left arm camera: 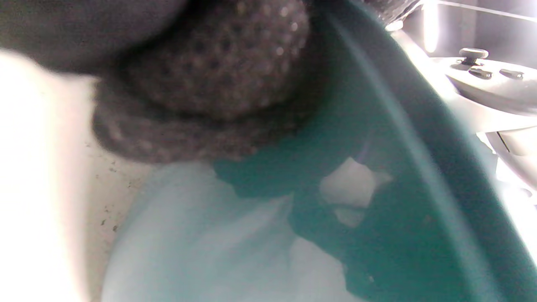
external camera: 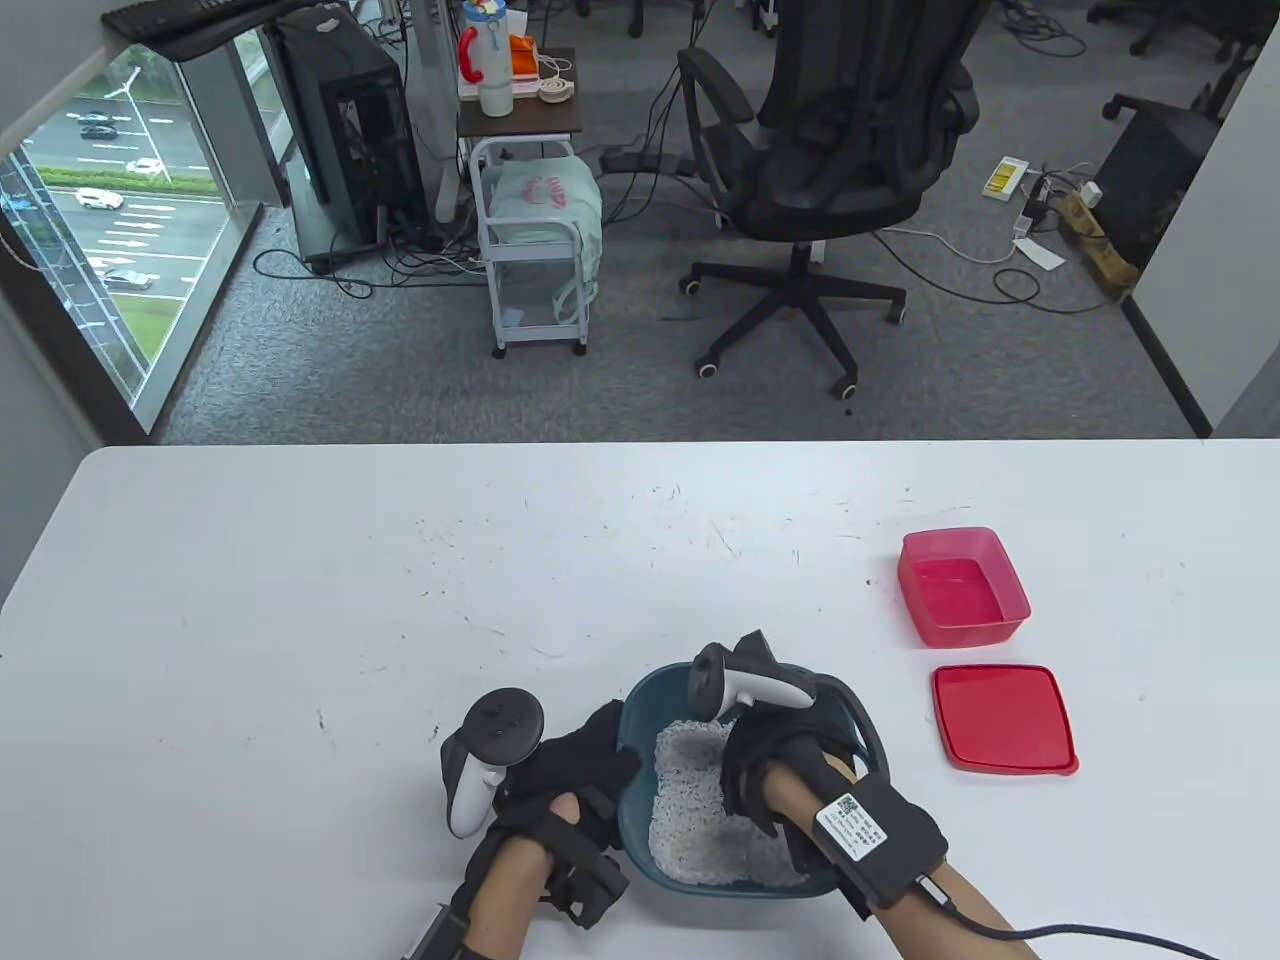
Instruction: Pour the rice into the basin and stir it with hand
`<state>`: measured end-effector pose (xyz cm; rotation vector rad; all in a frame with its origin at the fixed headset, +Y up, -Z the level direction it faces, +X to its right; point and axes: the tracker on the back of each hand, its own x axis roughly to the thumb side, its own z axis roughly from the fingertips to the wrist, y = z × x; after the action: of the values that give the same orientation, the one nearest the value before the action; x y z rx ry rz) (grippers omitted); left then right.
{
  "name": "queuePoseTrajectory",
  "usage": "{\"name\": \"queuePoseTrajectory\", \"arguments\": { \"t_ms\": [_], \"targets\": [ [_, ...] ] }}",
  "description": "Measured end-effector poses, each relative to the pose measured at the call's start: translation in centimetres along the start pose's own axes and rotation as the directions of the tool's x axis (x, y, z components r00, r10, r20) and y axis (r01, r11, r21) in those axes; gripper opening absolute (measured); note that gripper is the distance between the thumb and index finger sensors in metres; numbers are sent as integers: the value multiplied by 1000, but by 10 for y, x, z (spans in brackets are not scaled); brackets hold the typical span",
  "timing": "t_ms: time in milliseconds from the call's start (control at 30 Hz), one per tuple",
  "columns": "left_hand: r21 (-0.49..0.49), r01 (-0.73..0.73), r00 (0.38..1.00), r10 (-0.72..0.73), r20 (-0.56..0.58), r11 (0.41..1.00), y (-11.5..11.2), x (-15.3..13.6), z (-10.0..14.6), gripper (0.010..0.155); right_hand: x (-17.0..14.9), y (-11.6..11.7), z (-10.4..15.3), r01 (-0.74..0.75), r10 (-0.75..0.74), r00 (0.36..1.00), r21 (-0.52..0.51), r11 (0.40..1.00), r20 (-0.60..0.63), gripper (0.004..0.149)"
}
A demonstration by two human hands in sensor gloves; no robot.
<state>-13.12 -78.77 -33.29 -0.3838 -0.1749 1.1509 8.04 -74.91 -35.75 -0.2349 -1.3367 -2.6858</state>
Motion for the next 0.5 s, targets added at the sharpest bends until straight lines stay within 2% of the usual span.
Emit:
{"name": "queuePoseTrajectory", "arguments": {
  "t_ms": [133, 200, 233, 333, 433, 500],
  "targets": [
    [4, -2, 1000, 2, -2, 1000, 0, 0, 0, 68, 11, 14, 1, -28, 21, 998, 105, 994, 63, 65],
    [4, -4, 1000, 4, -2, 1000, 0, 0, 0, 68, 15, 16, 2, 31, -60, 982, 158, 987, 178, 66],
    [4, -4, 1000, 4, -2, 1000, 0, 0, 0, 68, 17, 17, 3, 74, -127, 955, 201, 977, 267, 66],
    [4, 1, 1000, -1, -1, 1000, 0, 0, 0, 68, 20, 14, 4, 156, -256, 872, 258, 954, 418, 66],
    [2, 0, 1000, 0, 0, 1000, 0, 0, 0, 68, 22, 15, -1, 267, -447, 743, 391, 881, 499, 67],
    [-5, -1, 1000, 1, 5, 1000, 0, 0, 0, 68, 24, 11, -5, 305, -496, 694, 412, 859, 521, 68]
  ]
}}
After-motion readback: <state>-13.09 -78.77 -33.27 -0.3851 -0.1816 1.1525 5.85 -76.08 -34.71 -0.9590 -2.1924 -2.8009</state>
